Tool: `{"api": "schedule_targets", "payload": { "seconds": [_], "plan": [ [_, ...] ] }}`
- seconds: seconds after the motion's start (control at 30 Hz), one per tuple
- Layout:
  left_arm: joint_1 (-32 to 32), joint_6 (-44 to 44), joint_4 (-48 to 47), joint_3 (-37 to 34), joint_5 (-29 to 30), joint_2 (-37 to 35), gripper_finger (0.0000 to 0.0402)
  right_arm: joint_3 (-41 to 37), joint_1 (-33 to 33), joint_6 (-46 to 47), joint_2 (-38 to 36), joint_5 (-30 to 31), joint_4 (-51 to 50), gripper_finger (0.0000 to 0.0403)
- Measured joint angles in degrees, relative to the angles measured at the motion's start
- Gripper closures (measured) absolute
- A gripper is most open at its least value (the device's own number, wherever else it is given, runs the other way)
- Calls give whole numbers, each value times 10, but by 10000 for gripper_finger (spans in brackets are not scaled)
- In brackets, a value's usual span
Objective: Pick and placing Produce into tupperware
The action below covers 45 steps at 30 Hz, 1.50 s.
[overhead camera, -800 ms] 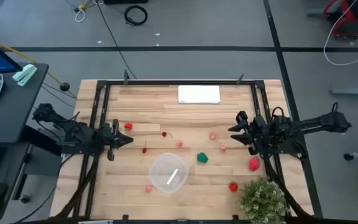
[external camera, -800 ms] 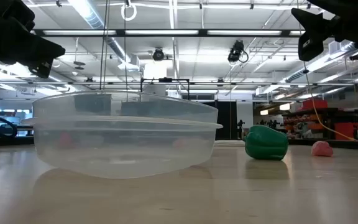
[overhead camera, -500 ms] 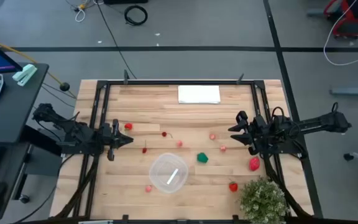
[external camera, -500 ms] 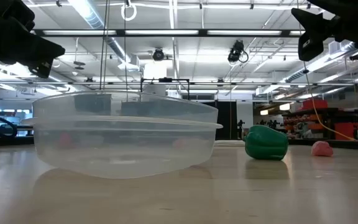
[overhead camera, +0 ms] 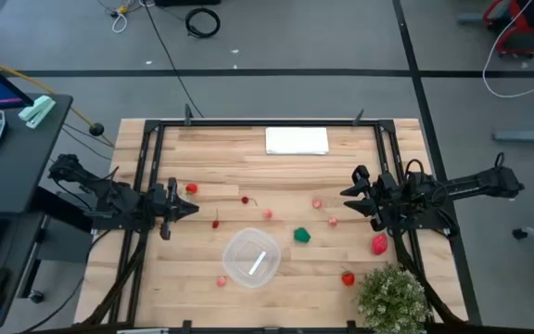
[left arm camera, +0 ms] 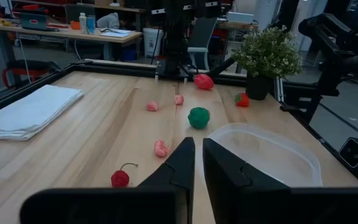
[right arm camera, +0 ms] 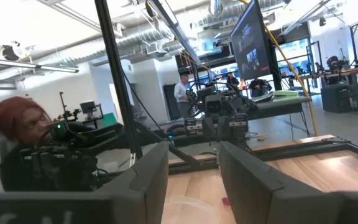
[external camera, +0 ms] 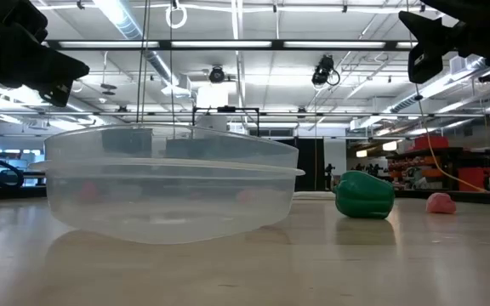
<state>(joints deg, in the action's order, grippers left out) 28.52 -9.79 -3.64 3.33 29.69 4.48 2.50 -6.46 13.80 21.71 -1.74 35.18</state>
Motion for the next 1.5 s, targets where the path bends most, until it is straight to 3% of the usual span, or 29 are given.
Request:
{"api": "schedule_targets", "payload": {
  "seconds": [0.33,1.5],
  "plan": [
    [0,0,0,0,0,0,374,0,0,0,0,0,0,251],
    [0,0,0,0,0,0,362,0,0,0,0,0,0,251]
  ]
}}
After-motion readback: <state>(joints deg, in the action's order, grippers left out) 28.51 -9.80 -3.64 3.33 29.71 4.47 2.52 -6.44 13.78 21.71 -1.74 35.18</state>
